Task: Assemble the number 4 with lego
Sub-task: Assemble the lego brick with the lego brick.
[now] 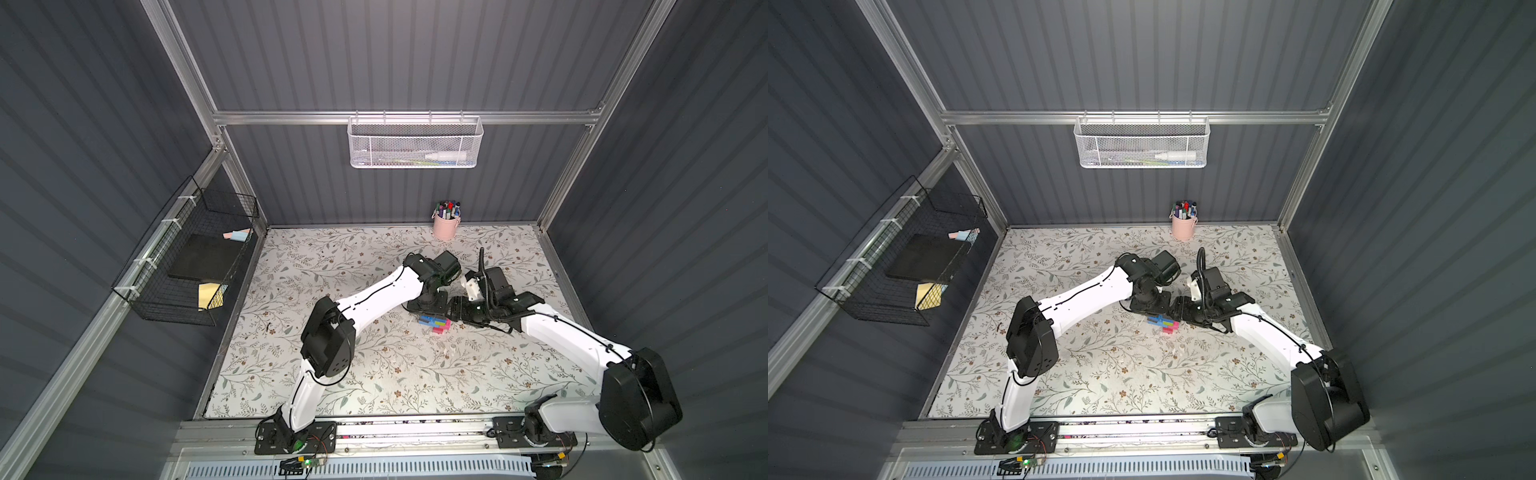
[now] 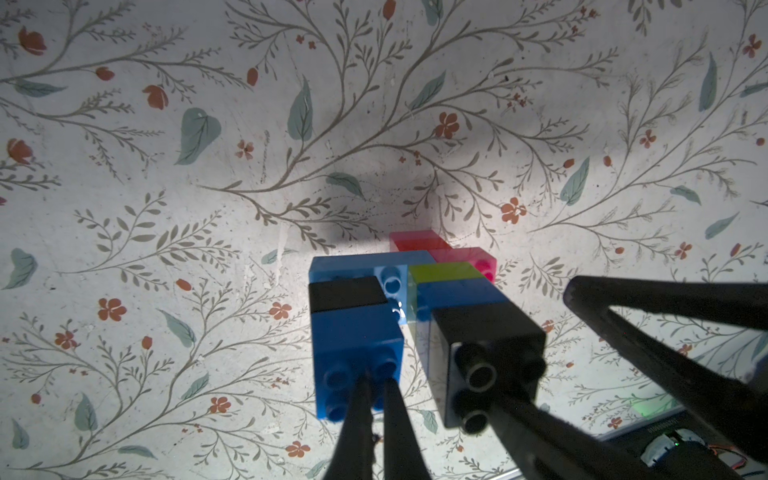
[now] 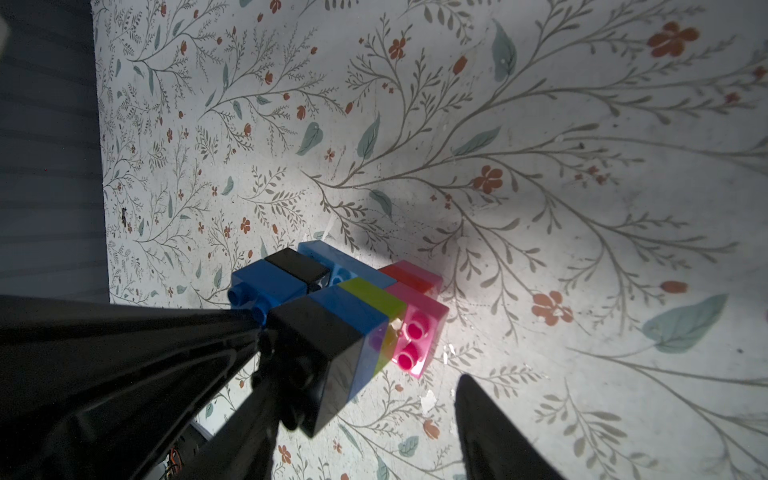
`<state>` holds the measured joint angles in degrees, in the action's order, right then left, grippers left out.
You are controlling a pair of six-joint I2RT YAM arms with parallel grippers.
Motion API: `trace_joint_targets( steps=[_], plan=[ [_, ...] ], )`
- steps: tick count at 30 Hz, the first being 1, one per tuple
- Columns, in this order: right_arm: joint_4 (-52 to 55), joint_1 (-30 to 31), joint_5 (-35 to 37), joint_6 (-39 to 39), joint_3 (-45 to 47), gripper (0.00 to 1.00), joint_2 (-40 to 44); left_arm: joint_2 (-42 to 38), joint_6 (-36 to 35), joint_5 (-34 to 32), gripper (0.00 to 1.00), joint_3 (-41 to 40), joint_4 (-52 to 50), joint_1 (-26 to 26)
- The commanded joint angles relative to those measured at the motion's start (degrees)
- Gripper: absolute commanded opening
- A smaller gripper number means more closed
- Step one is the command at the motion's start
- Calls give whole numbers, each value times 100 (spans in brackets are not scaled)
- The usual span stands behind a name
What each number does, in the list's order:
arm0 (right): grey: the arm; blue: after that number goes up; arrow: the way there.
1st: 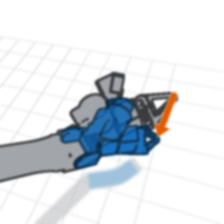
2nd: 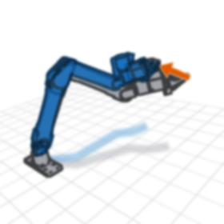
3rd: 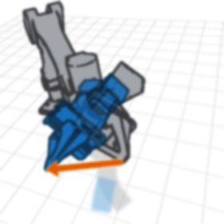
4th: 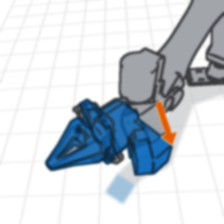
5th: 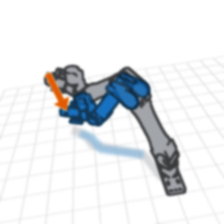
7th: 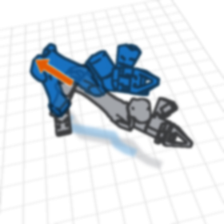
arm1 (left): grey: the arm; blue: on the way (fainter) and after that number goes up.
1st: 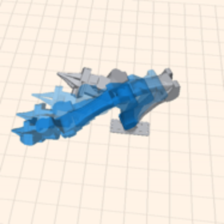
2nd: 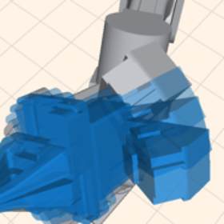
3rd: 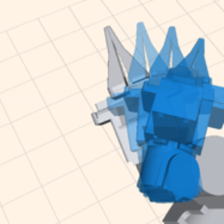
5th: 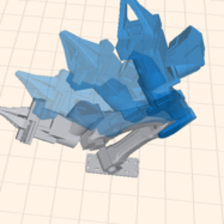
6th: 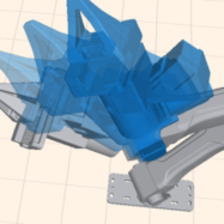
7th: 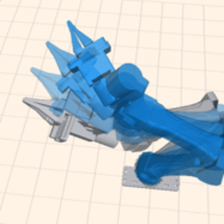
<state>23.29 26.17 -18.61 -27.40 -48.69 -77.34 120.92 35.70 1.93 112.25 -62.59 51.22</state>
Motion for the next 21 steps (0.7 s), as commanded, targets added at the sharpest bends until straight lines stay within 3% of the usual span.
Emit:
trace_joint_targets(
  steps=[1, 21],
  plan=[
    [1154, 19, 644, 151, 347, 66, -352, 142, -5, -256, 6, -116, -317, -160],
    [1143, 19, 630, 121, 444, 65, -358, 274, 93, 95, 4, -426, -109, -292]
  ],
)
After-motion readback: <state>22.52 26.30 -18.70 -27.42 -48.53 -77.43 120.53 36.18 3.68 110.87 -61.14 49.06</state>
